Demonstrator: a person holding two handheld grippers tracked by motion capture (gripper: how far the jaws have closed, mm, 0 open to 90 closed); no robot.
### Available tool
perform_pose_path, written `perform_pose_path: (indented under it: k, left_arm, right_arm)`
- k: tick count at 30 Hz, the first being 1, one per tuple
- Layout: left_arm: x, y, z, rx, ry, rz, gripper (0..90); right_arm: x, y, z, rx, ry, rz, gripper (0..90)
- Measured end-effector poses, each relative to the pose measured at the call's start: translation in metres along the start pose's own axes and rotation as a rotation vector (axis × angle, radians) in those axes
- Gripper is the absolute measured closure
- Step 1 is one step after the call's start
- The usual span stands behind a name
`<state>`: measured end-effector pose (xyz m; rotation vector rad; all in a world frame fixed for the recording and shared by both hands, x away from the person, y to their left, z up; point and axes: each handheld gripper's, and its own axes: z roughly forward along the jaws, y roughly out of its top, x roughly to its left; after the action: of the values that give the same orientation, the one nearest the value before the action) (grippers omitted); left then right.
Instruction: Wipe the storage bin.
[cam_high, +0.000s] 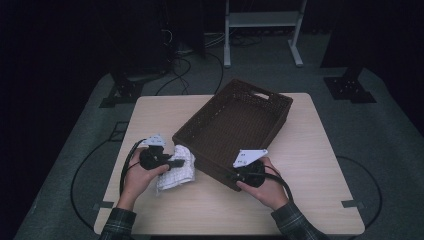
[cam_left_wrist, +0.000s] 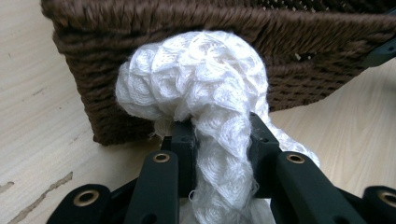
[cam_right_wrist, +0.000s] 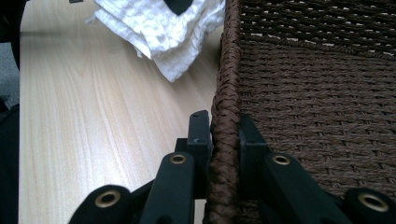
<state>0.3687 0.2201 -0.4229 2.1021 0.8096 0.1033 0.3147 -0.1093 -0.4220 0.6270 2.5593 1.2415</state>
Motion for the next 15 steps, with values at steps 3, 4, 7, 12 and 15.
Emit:
perform_pose_path:
  k: [3,4,7,12,15]
  left_arm:
    - [-0.0029,0.0035,-0.0053,-0.022,-0.002,0.003,69.4]
    - [-0.0039,0.0047,-0.0067,-0.030,-0.001,0.008,69.4]
    - [-0.0062,0.0068,-0.0086,-0.038,-0.001,0.022,69.4]
    - [-0.0074,0.0069,-0.0081,-0.046,-0.009,0.020,69.4]
    - [-0.0054,0.0046,-0.0037,-0.040,-0.018,0.004,69.4]
  right_arm:
    - [0.0000,-0.0001,-0.0001,0.000,0.000,-0.001,79.1]
    - [0.0000,-0.0001,0.0000,-0.001,0.000,-0.001,79.1]
    - [-0.0001,-0.0001,-0.0001,-0.001,0.000,-0.001,79.1]
    - [0.0000,0.0000,-0.0001,0.000,0.000,0.001,79.1]
    - [0.0000,-0.0001,0.0000,-0.001,-0.001,-0.002,79.1]
